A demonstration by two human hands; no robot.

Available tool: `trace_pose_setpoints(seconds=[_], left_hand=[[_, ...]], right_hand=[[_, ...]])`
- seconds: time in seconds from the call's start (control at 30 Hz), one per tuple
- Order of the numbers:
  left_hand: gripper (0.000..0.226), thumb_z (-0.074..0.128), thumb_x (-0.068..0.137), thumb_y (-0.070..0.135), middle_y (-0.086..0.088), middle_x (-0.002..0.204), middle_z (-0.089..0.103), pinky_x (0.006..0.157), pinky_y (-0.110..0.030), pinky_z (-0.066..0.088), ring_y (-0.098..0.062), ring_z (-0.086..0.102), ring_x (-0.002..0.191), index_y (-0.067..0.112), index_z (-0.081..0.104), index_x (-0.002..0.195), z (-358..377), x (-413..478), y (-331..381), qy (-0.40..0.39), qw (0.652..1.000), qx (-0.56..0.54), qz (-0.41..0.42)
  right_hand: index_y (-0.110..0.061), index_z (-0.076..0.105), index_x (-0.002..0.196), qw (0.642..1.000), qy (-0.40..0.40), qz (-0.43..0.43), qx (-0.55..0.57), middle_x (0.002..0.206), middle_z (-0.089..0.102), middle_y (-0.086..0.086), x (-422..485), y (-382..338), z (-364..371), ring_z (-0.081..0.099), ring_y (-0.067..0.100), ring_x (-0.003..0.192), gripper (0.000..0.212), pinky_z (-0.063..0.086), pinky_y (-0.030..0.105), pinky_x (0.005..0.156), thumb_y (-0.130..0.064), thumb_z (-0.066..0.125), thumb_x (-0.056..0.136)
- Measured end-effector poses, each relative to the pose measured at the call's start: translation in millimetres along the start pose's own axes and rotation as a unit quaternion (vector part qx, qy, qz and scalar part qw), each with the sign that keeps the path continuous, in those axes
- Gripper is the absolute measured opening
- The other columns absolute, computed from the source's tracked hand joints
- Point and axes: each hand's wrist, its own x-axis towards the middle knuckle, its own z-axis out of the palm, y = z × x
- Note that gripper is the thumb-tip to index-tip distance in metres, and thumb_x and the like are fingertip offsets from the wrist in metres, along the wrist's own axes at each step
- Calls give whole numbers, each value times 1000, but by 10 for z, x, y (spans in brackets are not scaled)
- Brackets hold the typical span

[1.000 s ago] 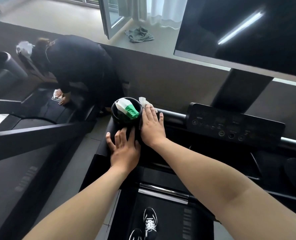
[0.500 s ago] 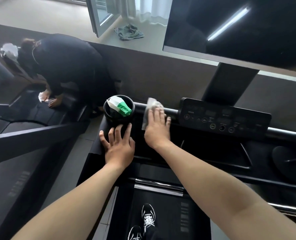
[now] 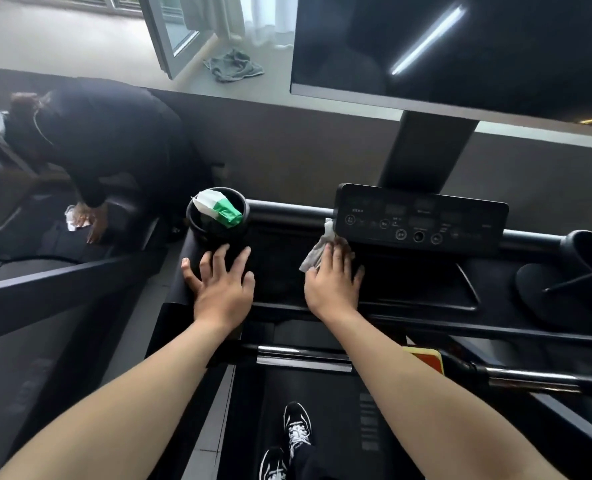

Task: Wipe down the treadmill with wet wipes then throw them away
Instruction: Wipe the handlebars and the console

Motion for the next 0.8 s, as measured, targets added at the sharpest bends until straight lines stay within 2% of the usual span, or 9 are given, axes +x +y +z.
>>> trace_pose_setpoints(seconds=[0.1, 0.17, 0.27, 0.33, 0.4, 0.47, 0.6, 0.7, 0.8], left_hand=[[61, 37, 101, 50, -2, 165, 7, 105, -48, -36, -28, -1, 151, 42, 16, 158, -38, -32, -36, -27, 999, 0, 21], [67, 37, 100, 54, -3, 167, 7, 106, -46, -35, -24, -1, 152, 38, 12, 160, -36, -76, -55, -27, 999, 5, 45], [76, 23, 89, 64, 1, 166, 17, 114, -45, -25, -18, 6, 152, 36, 16, 159, -13, -198, -39, -29, 996, 4, 88], [78, 19, 86, 65, 3, 166, 19, 117, -42, -15, -18, 8, 151, 37, 22, 158, 10, -304, 1, -37, 994, -18, 99], [71, 25, 93, 64, 4, 167, 13, 118, -39, -12, -17, 2, 152, 37, 25, 158, 20, -403, 30, -55, 992, -45, 103], [61, 36, 102, 58, 5, 168, 11, 121, -41, -8, -18, -1, 153, 34, 29, 158, 19, -480, 28, -65, 990, -69, 103], [60, 50, 101, 51, 4, 164, 24, 123, -41, 6, -22, 11, 150, 27, 40, 154, 4, -532, -21, -32, 990, -103, 87], [58, 57, 99, 46, 0, 160, 33, 123, -42, 20, -23, 18, 146, 21, 47, 150, 21, -572, -71, -11, 989, -121, 87], [52, 58, 101, 38, 1, 158, 37, 118, -44, 33, -21, 19, 145, 19, 49, 149, 24, -657, -130, -4, 988, -123, 88]], right_hand=[[-18, 1, 162, 1000, -13, -21, 13, 168, -14, 1, -66, -145, 11, -16, 22, 154, 62, -11, 55, 121, -33, 22, 105], [-22, 2, 162, 995, -37, -95, -4, 168, -14, -1, -140, -231, 38, -19, 20, 153, 61, -17, 55, 118, -35, 22, 105], [-23, 3, 162, 975, -80, -207, -36, 168, -15, -1, -291, -191, 44, -20, 17, 153, 61, -19, 55, 118, -37, 24, 106], [-25, 2, 162, 968, -83, -234, -49, 168, -15, -4, -328, -48, -2, -20, 15, 153, 61, -21, 55, 117, -39, 23, 106], [-26, 2, 161, 976, -63, -204, -50, 168, -14, -5, -334, 160, -61, -18, 15, 153, 61, -20, 55, 117, -40, 23, 105], [-25, -1, 161, 991, -40, -123, -37, 168, -14, -5, -352, 415, -100, -17, 14, 153, 61, -17, 55, 119, -40, 18, 105], [-22, -9, 160, 1000, -21, -11, -5, 167, -20, -2, -492, 654, -64, -21, 14, 152, 61, -15, 53, 122, -37, 14, 105], [-20, -6, 161, 999, -11, 1, 42, 167, -19, -2, -578, 482, 10, -22, 13, 152, 62, -16, 49, 121, -33, 19, 106], [-21, 9, 162, 997, 2, -46, 59, 169, -5, -5, -633, 237, 106, -13, 11, 154, 59, -12, 46, 122, -31, 25, 106]])
